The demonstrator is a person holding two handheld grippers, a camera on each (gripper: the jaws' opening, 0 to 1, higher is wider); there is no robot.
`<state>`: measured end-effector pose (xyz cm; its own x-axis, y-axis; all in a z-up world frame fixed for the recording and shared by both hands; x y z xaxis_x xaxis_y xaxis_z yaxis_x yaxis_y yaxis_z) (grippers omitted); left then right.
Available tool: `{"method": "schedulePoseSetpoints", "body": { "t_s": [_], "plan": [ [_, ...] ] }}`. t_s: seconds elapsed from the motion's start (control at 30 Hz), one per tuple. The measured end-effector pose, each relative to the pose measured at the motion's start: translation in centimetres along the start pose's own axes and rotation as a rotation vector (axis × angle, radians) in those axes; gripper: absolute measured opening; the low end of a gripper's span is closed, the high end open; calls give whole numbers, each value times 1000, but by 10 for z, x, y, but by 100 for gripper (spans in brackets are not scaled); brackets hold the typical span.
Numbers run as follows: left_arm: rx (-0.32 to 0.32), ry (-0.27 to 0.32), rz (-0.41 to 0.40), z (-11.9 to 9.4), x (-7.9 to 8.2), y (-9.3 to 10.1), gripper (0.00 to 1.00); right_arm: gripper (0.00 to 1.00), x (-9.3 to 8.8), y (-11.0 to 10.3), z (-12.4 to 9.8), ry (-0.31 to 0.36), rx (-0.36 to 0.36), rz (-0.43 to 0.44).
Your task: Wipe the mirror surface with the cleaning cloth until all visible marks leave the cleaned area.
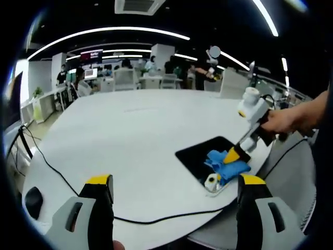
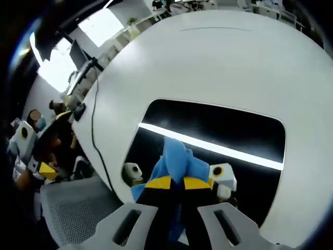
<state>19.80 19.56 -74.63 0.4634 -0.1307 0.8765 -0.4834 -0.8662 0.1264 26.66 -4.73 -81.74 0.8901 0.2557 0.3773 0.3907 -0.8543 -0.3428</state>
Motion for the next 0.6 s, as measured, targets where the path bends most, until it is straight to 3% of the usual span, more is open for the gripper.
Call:
{"method": "schedulePoseSetpoints", "body": {
  "t_s": [0.6],
  "plan": [
    [20,-19,-7,-5,-6,-3,100,1,51,9,16,-1,-53,-76]
  ]
}}
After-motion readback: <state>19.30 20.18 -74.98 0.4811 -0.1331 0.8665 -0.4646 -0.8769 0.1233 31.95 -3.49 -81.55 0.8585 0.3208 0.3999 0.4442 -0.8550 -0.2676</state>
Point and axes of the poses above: the point that each gripper's makers call its tool centre point, and the gripper's own axes: z roughly forward along the fingers, y roughly to its right, x roughly out of its top, the point moved 6 cm from there along -z, roughly backward along the fingers
